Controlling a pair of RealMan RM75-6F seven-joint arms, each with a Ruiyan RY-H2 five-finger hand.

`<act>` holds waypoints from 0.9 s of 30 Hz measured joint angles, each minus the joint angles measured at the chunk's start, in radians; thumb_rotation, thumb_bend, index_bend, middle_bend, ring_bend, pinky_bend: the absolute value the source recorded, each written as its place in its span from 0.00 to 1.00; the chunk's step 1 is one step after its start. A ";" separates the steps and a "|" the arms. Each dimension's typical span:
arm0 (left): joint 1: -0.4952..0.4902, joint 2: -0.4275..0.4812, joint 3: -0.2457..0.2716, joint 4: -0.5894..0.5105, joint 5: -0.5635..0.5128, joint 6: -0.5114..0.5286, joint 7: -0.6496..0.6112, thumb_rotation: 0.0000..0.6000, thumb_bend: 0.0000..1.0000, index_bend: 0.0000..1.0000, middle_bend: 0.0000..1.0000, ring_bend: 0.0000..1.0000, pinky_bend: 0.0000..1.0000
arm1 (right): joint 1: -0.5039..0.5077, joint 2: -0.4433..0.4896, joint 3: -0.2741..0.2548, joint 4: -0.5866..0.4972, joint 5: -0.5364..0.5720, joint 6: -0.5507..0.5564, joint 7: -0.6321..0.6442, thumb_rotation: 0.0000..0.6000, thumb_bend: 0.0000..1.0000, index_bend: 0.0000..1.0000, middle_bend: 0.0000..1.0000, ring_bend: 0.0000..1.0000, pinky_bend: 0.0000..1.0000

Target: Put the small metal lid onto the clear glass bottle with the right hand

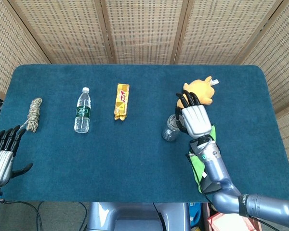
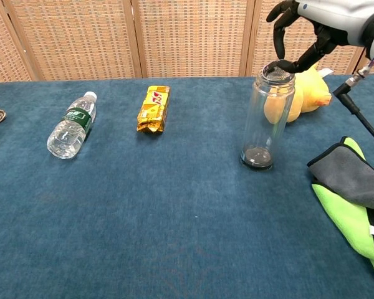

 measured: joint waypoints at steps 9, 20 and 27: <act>-0.001 -0.001 0.000 0.002 0.000 0.000 -0.002 1.00 0.18 0.00 0.00 0.00 0.00 | 0.005 -0.003 -0.004 0.002 0.000 0.010 -0.008 1.00 0.35 0.62 0.16 0.01 0.15; 0.000 -0.001 -0.001 0.002 0.002 0.005 -0.005 1.00 0.18 0.00 0.00 0.00 0.00 | 0.001 0.019 -0.002 -0.032 -0.013 0.033 -0.015 1.00 0.33 0.56 0.12 0.01 0.15; 0.002 0.001 0.000 0.000 0.006 0.009 -0.006 1.00 0.18 0.00 0.00 0.00 0.00 | -0.013 0.052 -0.006 -0.084 -0.051 0.060 -0.015 1.00 0.39 0.53 0.10 0.01 0.15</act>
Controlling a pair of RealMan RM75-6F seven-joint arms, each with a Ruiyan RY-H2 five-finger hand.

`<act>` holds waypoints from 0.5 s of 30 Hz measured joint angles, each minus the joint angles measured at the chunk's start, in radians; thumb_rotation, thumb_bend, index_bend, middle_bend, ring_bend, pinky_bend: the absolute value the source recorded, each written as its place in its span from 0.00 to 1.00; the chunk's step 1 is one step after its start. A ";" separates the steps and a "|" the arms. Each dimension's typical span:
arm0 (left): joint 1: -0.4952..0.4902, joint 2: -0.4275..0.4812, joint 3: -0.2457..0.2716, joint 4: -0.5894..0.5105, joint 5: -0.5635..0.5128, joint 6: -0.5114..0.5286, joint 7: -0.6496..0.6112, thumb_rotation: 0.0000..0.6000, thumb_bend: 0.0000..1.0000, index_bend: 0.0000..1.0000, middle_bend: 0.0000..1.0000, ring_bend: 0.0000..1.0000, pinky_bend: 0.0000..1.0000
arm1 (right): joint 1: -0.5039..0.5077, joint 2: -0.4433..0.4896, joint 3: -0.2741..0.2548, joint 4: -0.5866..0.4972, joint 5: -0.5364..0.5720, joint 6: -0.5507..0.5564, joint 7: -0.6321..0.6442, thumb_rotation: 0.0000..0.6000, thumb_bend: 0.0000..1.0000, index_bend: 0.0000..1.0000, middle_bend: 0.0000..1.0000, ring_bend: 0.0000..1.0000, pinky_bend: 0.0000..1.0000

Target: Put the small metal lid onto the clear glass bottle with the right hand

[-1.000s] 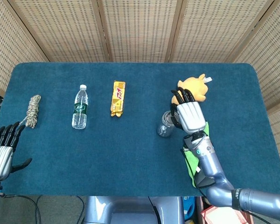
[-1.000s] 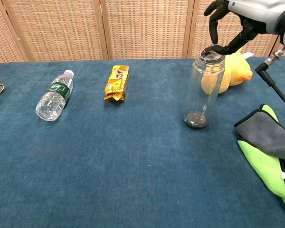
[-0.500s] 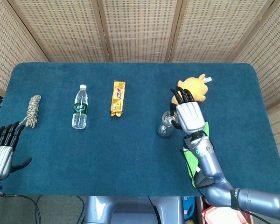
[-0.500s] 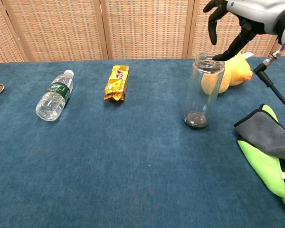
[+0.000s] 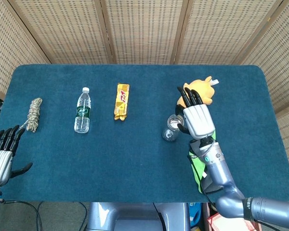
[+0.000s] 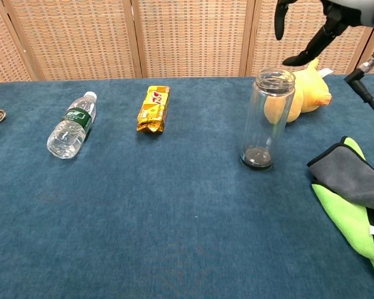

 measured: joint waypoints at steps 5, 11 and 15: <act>0.003 0.002 0.001 -0.002 0.006 0.008 -0.007 1.00 0.18 0.00 0.00 0.00 0.00 | -0.026 0.026 -0.026 -0.056 -0.051 0.032 -0.003 1.00 0.55 0.52 0.09 0.00 0.15; 0.006 0.003 0.004 -0.003 0.013 0.013 -0.010 1.00 0.18 0.00 0.00 0.00 0.00 | -0.062 0.041 -0.061 -0.095 -0.075 0.056 -0.006 1.00 0.67 0.49 0.06 0.00 0.15; 0.007 0.004 0.005 -0.004 0.017 0.016 -0.011 1.00 0.18 0.00 0.00 0.00 0.00 | -0.083 0.043 -0.082 -0.102 -0.096 0.069 -0.002 1.00 0.68 0.47 0.05 0.00 0.15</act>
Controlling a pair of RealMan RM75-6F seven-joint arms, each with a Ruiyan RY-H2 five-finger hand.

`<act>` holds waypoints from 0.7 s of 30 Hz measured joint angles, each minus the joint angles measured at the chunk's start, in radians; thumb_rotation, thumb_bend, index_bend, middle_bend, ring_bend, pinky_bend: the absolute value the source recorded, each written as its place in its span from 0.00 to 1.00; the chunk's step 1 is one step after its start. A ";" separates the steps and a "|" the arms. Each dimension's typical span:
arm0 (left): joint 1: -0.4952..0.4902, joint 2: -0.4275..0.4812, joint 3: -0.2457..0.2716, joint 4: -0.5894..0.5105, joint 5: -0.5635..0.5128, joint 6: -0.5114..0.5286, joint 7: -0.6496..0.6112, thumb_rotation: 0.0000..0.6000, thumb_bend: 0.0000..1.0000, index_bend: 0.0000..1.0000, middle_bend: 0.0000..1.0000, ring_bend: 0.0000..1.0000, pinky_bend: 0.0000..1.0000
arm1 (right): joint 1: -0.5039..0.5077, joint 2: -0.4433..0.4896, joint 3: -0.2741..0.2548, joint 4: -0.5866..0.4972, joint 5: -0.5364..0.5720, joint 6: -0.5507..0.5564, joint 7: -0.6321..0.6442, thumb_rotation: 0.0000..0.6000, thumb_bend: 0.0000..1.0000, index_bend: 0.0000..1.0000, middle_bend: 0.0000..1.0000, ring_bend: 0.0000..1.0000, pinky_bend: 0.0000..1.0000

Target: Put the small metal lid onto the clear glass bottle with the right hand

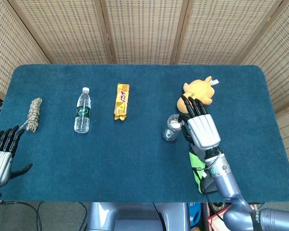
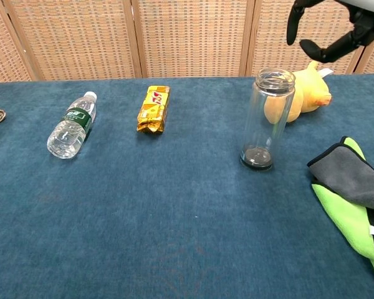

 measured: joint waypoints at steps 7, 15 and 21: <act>0.002 -0.001 0.003 0.001 0.001 0.000 0.005 1.00 0.18 0.00 0.00 0.00 0.00 | -0.046 0.005 -0.044 0.001 -0.048 0.020 0.044 1.00 0.68 0.41 0.01 0.00 0.14; 0.008 -0.008 0.007 -0.001 0.007 0.009 0.018 1.00 0.18 0.00 0.00 0.00 0.00 | -0.097 0.011 -0.090 0.019 -0.134 0.051 0.104 1.00 0.49 0.33 0.00 0.00 0.12; 0.014 -0.012 0.008 0.008 0.005 0.015 0.022 1.00 0.18 0.00 0.00 0.00 0.00 | -0.173 0.012 -0.161 0.053 -0.290 0.139 0.176 1.00 0.30 0.26 0.00 0.00 0.11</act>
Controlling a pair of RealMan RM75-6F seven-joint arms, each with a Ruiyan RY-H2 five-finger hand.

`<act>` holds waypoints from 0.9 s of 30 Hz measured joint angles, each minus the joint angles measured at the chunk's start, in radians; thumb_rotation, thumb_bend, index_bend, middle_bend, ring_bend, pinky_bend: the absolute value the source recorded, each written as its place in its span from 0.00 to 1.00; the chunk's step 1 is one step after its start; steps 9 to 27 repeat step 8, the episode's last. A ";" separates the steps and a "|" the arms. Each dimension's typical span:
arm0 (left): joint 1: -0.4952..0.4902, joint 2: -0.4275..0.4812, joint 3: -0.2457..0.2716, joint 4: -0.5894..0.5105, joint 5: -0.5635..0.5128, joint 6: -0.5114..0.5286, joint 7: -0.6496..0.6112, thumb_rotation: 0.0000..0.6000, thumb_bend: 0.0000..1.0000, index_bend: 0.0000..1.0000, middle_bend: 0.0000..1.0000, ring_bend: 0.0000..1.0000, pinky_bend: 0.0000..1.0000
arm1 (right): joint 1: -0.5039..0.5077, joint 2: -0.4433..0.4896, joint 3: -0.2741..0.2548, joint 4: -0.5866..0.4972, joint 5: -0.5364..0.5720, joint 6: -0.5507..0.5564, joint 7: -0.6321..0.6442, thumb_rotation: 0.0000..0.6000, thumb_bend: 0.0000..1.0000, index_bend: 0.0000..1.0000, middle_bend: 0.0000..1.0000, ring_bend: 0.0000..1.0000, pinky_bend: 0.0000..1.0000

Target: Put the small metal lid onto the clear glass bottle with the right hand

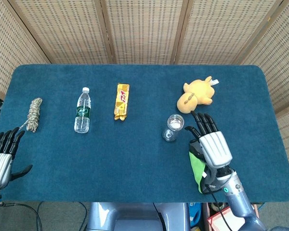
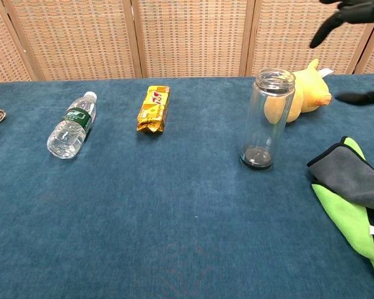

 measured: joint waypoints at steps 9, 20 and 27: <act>0.009 0.003 0.015 0.011 -0.006 -0.011 -0.001 1.00 0.18 0.00 0.00 0.00 0.00 | -0.104 -0.004 -0.077 0.092 -0.076 0.073 0.102 1.00 0.20 0.10 0.00 0.00 0.00; 0.009 0.003 0.015 0.011 -0.006 -0.011 -0.001 1.00 0.18 0.00 0.00 0.00 0.00 | -0.104 -0.004 -0.077 0.092 -0.076 0.073 0.102 1.00 0.20 0.10 0.00 0.00 0.00; 0.009 0.003 0.015 0.011 -0.006 -0.011 -0.001 1.00 0.18 0.00 0.00 0.00 0.00 | -0.104 -0.004 -0.077 0.092 -0.076 0.073 0.102 1.00 0.20 0.10 0.00 0.00 0.00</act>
